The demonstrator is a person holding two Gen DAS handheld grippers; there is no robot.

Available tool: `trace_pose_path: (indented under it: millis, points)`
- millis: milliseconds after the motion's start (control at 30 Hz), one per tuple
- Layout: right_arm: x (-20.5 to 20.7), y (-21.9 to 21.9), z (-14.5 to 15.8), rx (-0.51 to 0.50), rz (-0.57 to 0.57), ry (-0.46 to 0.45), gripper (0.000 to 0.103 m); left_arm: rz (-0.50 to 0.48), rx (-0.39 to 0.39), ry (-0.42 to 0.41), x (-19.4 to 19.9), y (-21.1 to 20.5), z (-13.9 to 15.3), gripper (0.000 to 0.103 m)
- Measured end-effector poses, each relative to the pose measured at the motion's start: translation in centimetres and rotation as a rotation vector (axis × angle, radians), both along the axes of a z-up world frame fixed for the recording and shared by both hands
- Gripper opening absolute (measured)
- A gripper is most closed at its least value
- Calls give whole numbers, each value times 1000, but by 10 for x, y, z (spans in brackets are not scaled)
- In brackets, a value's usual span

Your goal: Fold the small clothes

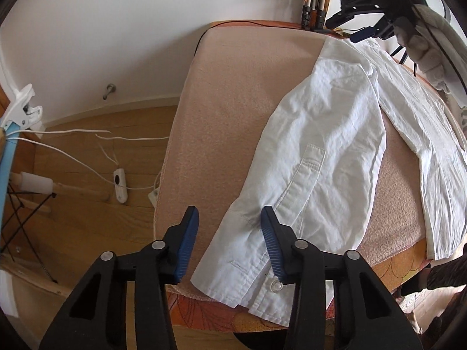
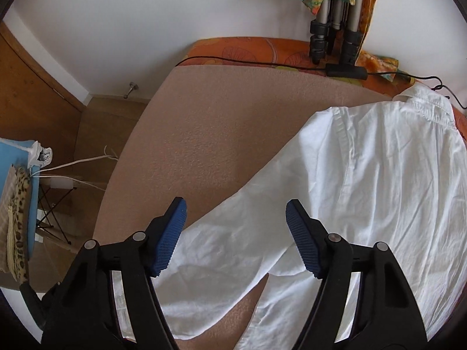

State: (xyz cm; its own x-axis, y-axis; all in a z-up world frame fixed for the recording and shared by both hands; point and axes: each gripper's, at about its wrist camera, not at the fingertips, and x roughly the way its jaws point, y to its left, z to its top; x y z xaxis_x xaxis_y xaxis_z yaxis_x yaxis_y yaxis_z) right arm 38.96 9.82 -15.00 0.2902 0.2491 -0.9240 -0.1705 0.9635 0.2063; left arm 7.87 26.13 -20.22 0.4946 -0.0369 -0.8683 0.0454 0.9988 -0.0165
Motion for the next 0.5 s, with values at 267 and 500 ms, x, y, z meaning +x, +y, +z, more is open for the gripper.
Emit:
trace_pose_path:
  millis: [267,500]
  points:
    - [42,11,-44,-101,-69,89,66,-49,42,-60,-8,-11,2,5]
    - [43,14,-49,-135,-46,119,6,-53,-15,-116,-27,-16,40,4]
